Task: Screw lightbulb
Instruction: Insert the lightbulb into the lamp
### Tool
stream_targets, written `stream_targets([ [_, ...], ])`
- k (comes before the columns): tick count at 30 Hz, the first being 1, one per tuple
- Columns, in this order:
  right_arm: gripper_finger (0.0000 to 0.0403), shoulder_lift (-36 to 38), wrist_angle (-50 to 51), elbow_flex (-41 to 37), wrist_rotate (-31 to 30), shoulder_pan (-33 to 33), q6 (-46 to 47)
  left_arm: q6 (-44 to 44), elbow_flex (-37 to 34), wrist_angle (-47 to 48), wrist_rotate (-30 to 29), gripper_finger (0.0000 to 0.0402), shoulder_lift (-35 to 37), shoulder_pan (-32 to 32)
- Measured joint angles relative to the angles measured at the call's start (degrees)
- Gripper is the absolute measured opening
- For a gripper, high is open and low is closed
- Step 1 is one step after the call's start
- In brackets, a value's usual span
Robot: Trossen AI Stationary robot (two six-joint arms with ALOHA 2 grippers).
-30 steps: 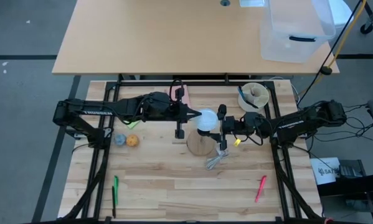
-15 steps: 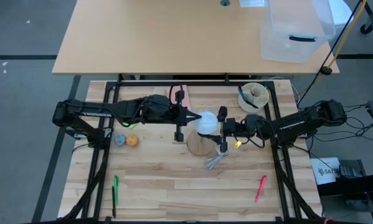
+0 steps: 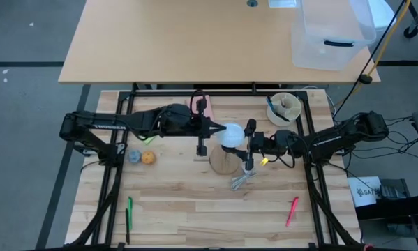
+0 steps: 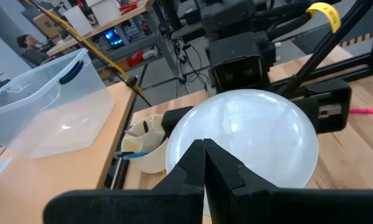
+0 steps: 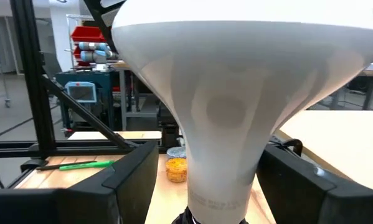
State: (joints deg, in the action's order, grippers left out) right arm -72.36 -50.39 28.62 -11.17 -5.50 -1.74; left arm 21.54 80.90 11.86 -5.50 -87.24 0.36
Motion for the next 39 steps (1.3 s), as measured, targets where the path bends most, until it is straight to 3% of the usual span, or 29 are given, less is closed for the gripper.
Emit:
stream_targets([
  [19, 0.0253, 0.0, -0.8, 0.0, -10.3, -4.4, -1.4, 1.1, 0.0, -0.8, 0.1, 0.0, 0.0, 0.0],
  [34, 0.0222, 0.0, -0.7, 0.0, -10.3, -5.5, -3.0, 1.1, 0.0, -1.0, 0.4, 0.0, 0.0, 0.1],
  [39, 0.0222, 0.0, -0.8, 0.0, -10.4, -5.6, -3.4, 1.6, 0.0, -1.0, -1.9, 0.0, 0.0, 0.1],
])
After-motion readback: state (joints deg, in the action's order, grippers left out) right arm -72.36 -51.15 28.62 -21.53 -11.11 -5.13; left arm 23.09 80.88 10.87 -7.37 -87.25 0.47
